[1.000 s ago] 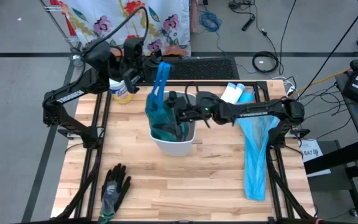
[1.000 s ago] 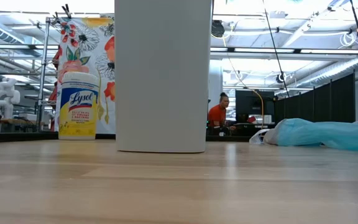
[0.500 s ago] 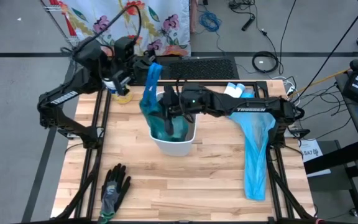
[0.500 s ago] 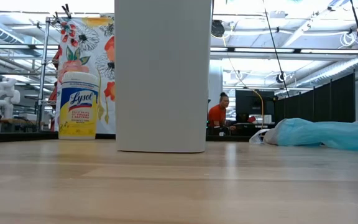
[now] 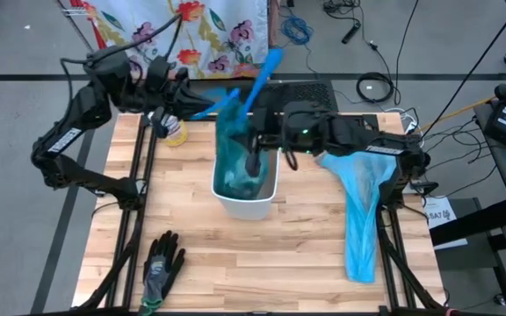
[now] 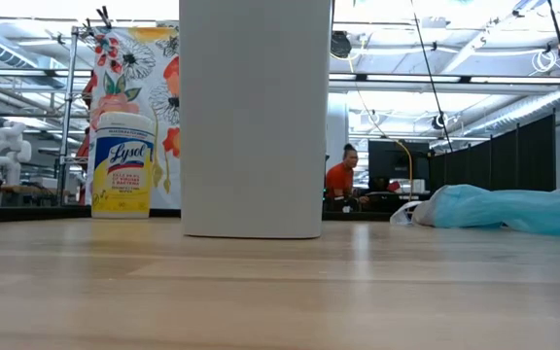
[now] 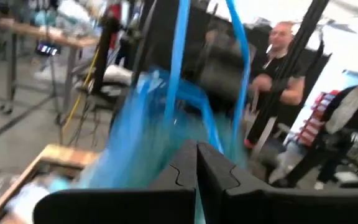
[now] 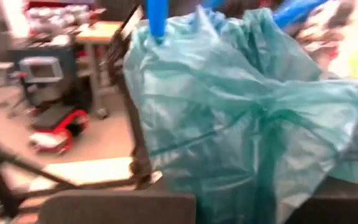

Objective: Place trash/remove bag and relplace
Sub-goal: Remove the blue trash bag from the white trash bin

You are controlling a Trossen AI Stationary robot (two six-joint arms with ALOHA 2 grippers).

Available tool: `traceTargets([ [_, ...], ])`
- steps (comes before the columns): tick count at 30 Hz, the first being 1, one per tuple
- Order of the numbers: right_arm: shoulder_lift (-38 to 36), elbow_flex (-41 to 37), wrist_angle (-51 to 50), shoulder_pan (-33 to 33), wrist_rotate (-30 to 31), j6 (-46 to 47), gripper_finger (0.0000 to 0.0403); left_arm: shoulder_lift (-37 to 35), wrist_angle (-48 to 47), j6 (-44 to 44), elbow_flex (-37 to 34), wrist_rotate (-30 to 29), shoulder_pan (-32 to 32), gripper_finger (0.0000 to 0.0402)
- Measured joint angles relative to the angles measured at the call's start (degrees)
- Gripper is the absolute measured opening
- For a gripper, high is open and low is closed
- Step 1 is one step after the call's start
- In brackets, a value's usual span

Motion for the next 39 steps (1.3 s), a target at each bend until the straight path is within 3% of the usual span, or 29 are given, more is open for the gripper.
traceTargets([
  [8,-0.25,12.95,-8.59,0.31,12.84,-4.31,0.0000,-2.79,-7.96,5.64,0.00,-1.73,0.73,0.0004],
  [13,-5.06,11.46,-4.57,-0.53,19.02,-6.26,0.0000,-4.43,-16.14,10.29,-0.02,-4.96,0.73,0.0004],
  [18,-9.17,11.51,-2.41,-0.96,25.12,-6.57,0.0000,-6.12,-23.19,13.72,-0.07,-14.10,0.73,0.0004],
  [26,-13.43,11.52,-8.79,2.46,47.33,-6.58,0.0000,-11.00,-21.95,13.34,-7.01,-22.80,0.73,0.0004],
  [29,-13.70,11.51,-18.95,3.84,52.01,1.84,0.0000,-16.21,-19.94,11.67,-14.04,-24.55,0.73,0.0004],
  [36,-13.56,9.00,-48.79,4.00,53.64,35.48,0.0000,-29.26,-9.28,4.11,-32.97,-24.72,0.73,0.0004],
  [39,-13.33,4.60,-55.09,4.02,53.35,46.43,0.0000,-33.03,-7.31,0.97,-38.79,-24.72,0.73,0.0004],
])
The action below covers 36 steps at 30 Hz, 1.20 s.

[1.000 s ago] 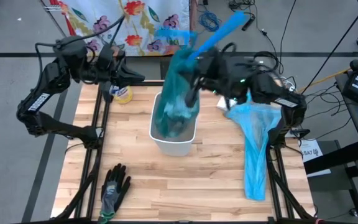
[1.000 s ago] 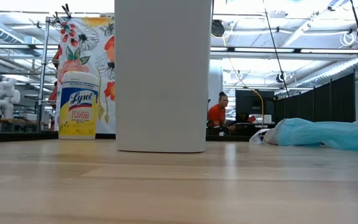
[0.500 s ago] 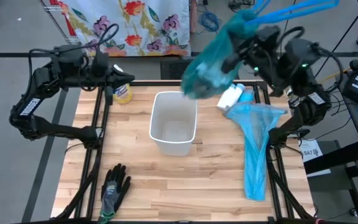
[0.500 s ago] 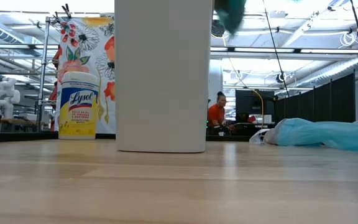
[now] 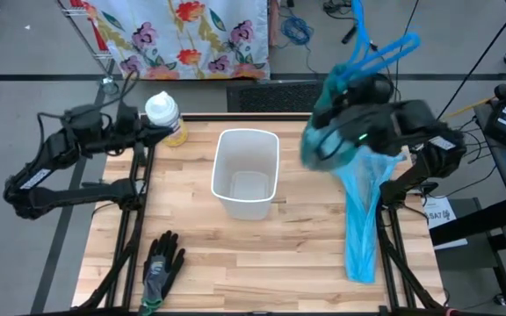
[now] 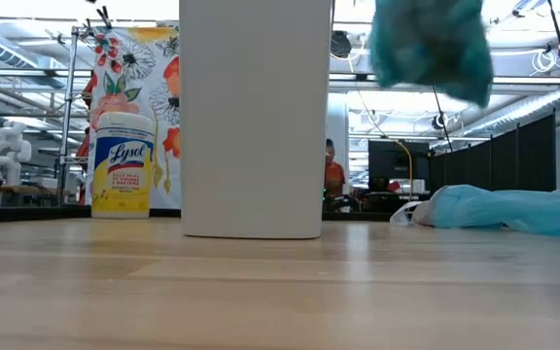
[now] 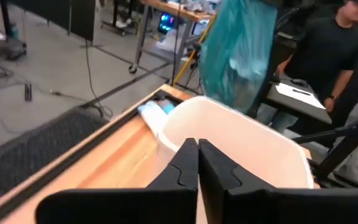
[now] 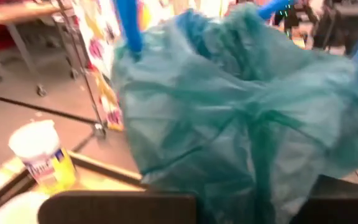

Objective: Place trash/remove bag and relplace
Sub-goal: Remove the blue trash bag from the white trash bin

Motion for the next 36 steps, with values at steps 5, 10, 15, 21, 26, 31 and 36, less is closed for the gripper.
traceTargets([
  [5,-0.05,-10.01,-3.12,-0.11,-2.84,11.38,0.0000,-3.95,1.14,-4.27,-5.73,0.22,-0.05,0.0004],
  [10,-0.68,-22.21,-2.42,-0.93,-5.71,21.37,0.0000,-5.55,1.22,-5.79,-7.44,0.27,-0.04,0.0004],
  [15,-2.63,-33.86,7.99,-3.26,-10.63,22.06,0.0000,-5.74,1.21,-5.83,-7.53,0.32,-0.04,0.0004],
  [21,-3.67,-42.12,32.31,-10.00,-17.02,5.51,0.0000,-5.75,1.49,-5.74,-7.53,-0.48,-0.04,0.0004],
  [26,-3.39,-45.03,44.35,-16.38,-22.79,-5.53,0.0000,-5.44,1.45,-5.74,-7.53,-0.61,-0.06,0.0004],
  [31,-3.49,-49.50,46.89,-20.84,-29.82,-6.74,0.0000,-5.48,1.44,-5.78,-7.53,-0.74,-0.04,0.0004],
  [36,-3.74,-57.93,55.95,-24.30,-38.90,-8.24,0.0000,-5.48,1.41,-5.76,-7.53,-2.44,-0.04,0.0004],
])
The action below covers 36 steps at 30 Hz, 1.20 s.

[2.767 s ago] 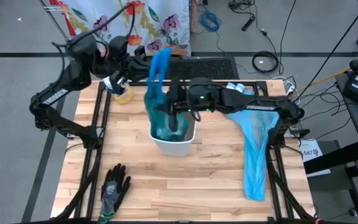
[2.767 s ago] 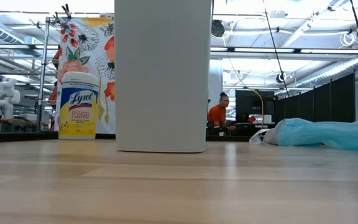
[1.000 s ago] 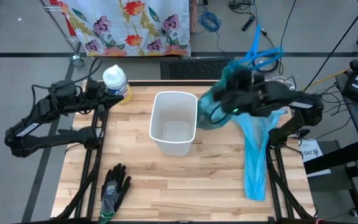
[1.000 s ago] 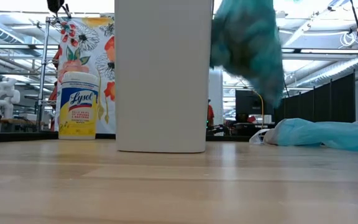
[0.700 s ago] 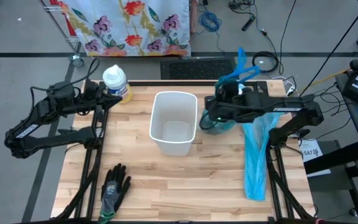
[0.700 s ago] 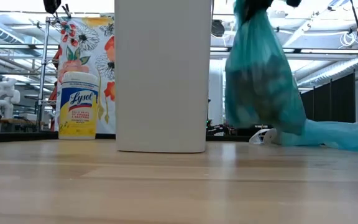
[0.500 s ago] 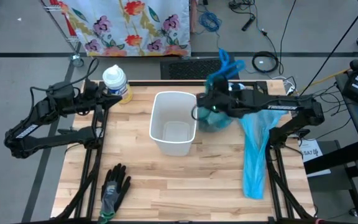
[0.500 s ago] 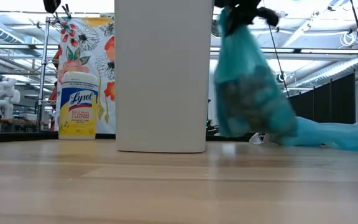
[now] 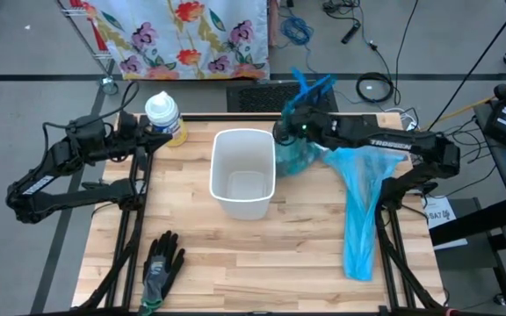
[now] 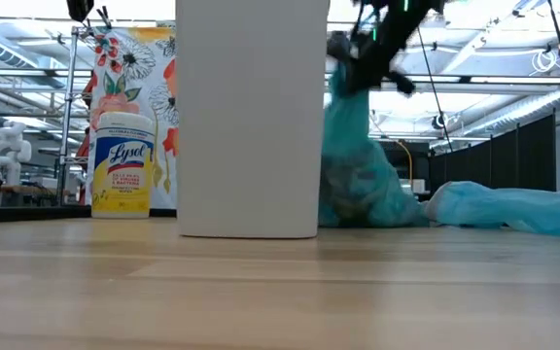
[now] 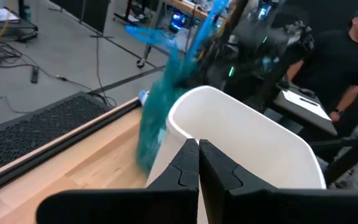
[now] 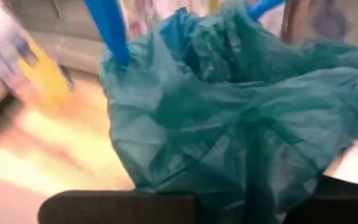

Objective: Place trash/remove bag and relplace
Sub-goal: Remove the blue trash bag from the white trash bin

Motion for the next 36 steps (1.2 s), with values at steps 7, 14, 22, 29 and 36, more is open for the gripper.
traceTargets([
  [7,0.07,-10.59,11.60,-3.13,-13.86,1.90,0.0000,0.57,0.18,0.00,0.00,-2.42,-0.02,0.0004],
  [14,0.19,-14.45,11.26,-3.12,-16.01,2.85,0.0000,1.18,1.54,-0.11,0.00,-2.87,-0.02,0.0004],
  [22,0.41,-14.57,11.27,-3.08,-16.95,1.87,0.0000,1.29,1.41,-1.53,0.00,-2.87,-0.02,0.0004],
  [29,0.33,-14.55,11.03,-2.73,-17.22,3.84,0.0002,1.27,1.15,-1.10,0.00,-2.87,-0.02,0.0004],
  [36,-2.63,-14.55,10.65,-1.88,-19.66,5.43,0.0043,1.29,-0.61,-0.06,0.00,-2.87,-0.01,0.0004],
])
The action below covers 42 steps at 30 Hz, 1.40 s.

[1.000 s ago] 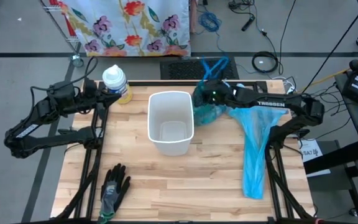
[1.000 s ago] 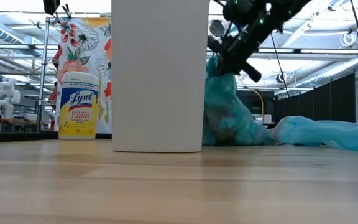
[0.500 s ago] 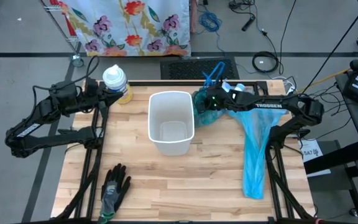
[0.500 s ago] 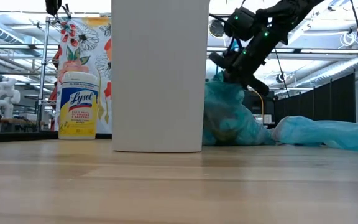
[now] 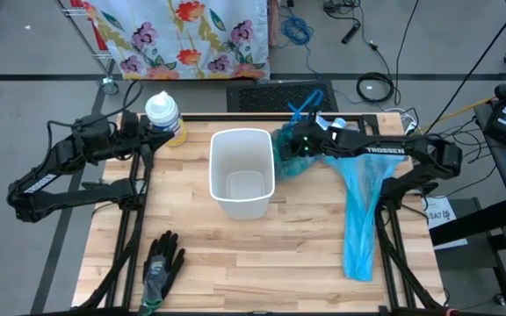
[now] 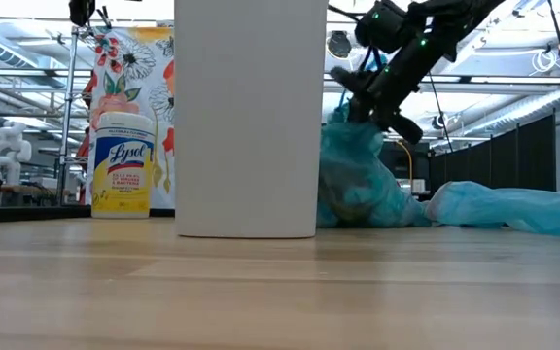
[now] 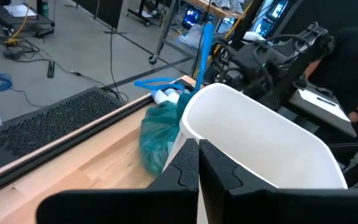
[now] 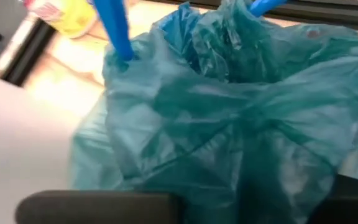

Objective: Place trash/remove bag and relplace
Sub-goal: Remove the blue trash bag from the white trash bin, then insert the light blue trash bag into the white trash bin

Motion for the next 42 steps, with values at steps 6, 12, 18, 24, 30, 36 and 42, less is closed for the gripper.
traceTargets([
  [6,-4.18,0.03,-0.86,1.40,-0.18,0.56,0.0087,-0.02,0.09,0.08,0.00,0.00,-0.01,0.0004],
  [12,-9.00,0.04,-5.14,3.07,-0.18,1.05,0.0113,-0.02,0.12,-0.62,0.00,0.02,-0.01,0.0004],
  [18,-14.34,0.04,-7.26,5.16,-0.17,2.64,0.0121,-0.04,0.13,-1.47,0.00,0.08,-0.01,0.0004],
  [24,-19.58,0.07,-9.48,7.95,-0.14,4.10,0.0121,-0.04,0.14,-1.51,0.00,2.09,0.00,0.0004],
  [30,-23.57,0.07,-14.20,11.63,0.18,8.15,0.0121,-0.04,0.15,-1.89,0.00,3.65,-0.01,0.0004],
  [36,-26.39,0.07,-20.40,17.83,6.32,13.14,0.0121,-0.04,0.13,-3.06,0.00,4.90,-0.01,0.0004],
  [42,-27.40,0.07,-21.14,25.28,12.50,18.21,0.0121,-0.04,-0.67,-3.07,0.00,5.83,-0.01,0.0004],
])
